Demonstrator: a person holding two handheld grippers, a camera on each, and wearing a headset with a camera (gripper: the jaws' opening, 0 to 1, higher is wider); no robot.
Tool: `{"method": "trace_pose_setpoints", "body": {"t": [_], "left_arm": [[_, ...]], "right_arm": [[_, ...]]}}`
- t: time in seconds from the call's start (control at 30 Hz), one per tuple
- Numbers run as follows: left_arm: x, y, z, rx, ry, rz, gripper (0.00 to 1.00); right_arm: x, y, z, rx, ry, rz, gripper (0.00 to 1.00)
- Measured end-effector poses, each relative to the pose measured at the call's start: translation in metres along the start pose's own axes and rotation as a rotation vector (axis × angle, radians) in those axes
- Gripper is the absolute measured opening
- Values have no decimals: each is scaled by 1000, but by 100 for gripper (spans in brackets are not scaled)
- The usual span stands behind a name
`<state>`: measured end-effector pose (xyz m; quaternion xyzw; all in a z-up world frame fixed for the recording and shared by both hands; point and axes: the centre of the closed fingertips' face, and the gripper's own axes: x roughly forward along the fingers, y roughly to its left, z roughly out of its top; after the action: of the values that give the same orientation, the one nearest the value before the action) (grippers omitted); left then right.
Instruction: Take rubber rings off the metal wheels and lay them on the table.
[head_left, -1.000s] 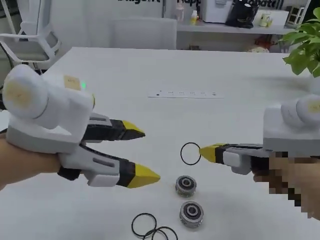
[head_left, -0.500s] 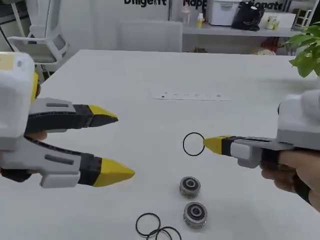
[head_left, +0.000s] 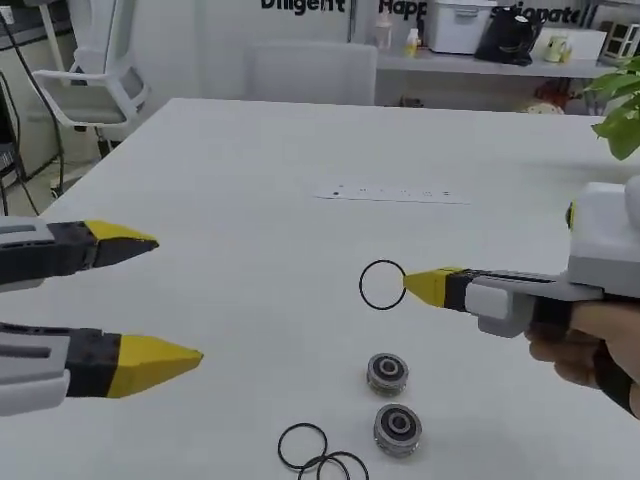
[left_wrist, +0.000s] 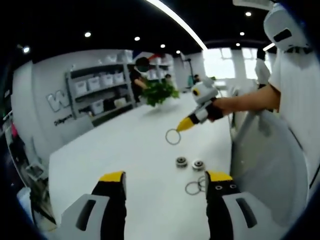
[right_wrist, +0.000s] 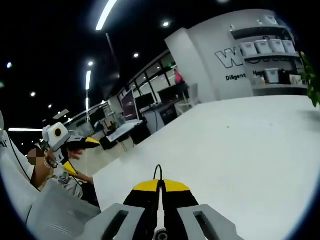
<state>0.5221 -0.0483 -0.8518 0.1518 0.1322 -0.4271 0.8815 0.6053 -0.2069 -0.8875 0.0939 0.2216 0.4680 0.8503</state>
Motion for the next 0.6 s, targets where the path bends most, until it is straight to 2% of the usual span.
{"method": "trace_pose_setpoints", "body": {"t": [0.27, 0.5, 0.6], "left_arm": [[-13, -4, -22, -49, 21, 40, 66], [-16, -8, -39, -102, 31, 70, 66], [-16, -10, -43, -121, 28, 71, 66]], "right_arm": [[4, 11, -5, 0, 22, 40, 0], [9, 22, -14, -17, 64, 85, 0], [10, 26, -18, -20, 84, 101, 0]]}}
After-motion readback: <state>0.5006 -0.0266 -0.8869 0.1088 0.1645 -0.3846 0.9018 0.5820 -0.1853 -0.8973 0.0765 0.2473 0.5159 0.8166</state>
